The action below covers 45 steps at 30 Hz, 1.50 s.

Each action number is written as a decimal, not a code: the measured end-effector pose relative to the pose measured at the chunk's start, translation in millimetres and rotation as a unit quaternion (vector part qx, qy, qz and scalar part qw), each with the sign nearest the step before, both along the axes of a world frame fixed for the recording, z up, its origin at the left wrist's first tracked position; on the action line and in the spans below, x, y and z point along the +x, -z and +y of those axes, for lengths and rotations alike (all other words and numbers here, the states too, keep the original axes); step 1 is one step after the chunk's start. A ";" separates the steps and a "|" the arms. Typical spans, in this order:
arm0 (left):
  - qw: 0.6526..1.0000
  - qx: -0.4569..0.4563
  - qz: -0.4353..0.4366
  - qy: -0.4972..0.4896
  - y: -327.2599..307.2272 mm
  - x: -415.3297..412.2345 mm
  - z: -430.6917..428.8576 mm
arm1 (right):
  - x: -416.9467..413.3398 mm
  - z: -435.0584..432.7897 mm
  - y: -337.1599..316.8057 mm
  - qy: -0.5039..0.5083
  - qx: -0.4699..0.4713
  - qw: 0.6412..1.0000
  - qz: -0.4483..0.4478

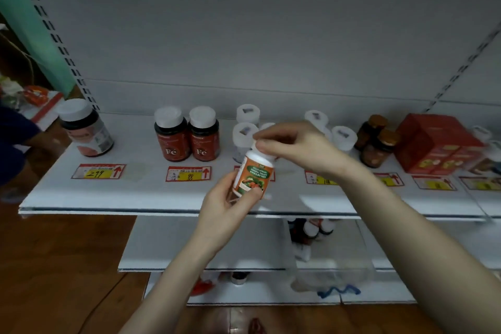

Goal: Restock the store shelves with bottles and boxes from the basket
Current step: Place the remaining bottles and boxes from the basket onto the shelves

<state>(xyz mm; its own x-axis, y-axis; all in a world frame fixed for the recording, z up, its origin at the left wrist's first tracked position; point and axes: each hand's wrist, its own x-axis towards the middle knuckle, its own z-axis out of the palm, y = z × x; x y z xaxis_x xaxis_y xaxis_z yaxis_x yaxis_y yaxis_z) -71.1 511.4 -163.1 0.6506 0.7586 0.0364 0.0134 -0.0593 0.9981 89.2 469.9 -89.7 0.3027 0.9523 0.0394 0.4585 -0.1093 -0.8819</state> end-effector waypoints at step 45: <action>0.795 0.572 0.143 0.141 101.7 419.9 -301.4 | 398.1 -341.5 -7.5 0.353 0.153 0.912 -0.143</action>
